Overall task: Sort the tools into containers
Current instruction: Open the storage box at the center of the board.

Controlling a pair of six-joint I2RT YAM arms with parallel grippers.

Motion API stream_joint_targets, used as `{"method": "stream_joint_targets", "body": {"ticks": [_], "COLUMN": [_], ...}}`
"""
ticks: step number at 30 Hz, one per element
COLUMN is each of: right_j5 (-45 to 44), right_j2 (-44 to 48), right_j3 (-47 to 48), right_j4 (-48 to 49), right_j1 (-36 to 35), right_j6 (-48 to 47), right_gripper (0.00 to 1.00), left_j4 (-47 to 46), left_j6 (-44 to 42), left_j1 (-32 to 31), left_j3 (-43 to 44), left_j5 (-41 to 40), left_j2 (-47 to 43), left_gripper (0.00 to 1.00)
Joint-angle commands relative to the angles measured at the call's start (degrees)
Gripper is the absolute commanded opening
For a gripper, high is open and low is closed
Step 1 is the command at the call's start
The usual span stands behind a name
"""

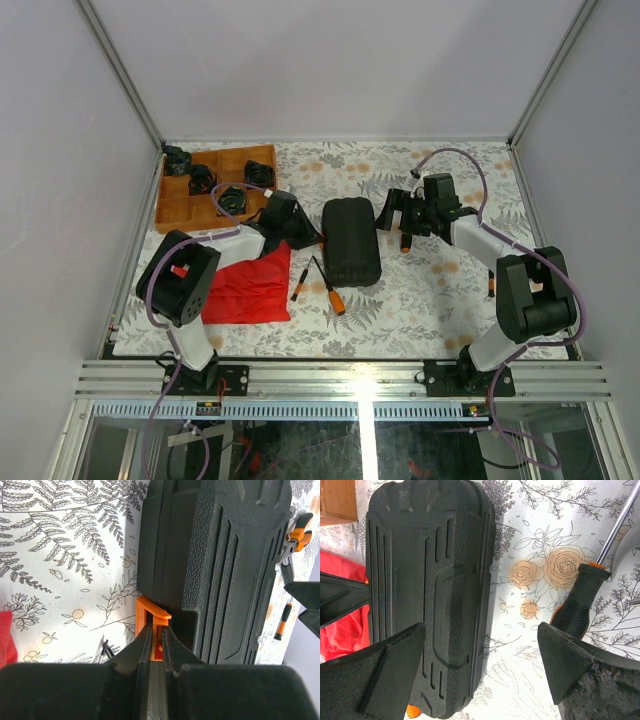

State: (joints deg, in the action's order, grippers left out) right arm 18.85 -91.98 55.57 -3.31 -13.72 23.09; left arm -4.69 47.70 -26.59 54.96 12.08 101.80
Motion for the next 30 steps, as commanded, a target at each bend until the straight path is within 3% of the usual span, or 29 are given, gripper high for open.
{"method": "stream_joint_targets", "body": {"ticks": [1, 6, 12, 22, 30], "right_j5": [-1.1, -1.0, -0.2, 2.8, 10.6], "right_j2": [2.2, 2.4, 0.9, -0.7, -5.3], "right_j3": [0.1, 0.6, 0.5, -0.6, 1.7], "right_j4": [3.1, 3.2, 4.1, 6.2, 5.5], "right_j1": [0.5, 0.6, 0.6, 0.6, 0.6], "right_j6": [1.9, 2.2, 3.0, 5.4, 1.9], "right_gripper": [0.99, 0.99, 0.99, 0.99, 0.98], "left_j4": [-3.2, -4.6, -13.2, -25.1, -24.0], "left_j6": [-0.1, 1.4, 5.1, 13.2, 12.0], "left_j1": [0.9, 1.5, 2.5, 3.6, 3.2], "left_j3": [-1.1, -1.7, -5.0, -8.4, -7.2], "left_j5": [0.6, 2.0, 7.4, 9.3, 10.2], "left_j2": [-1.6, -1.3, -0.2, 2.8, 4.1], "left_gripper": [0.00, 0.00, 0.00, 0.00, 0.01]}}
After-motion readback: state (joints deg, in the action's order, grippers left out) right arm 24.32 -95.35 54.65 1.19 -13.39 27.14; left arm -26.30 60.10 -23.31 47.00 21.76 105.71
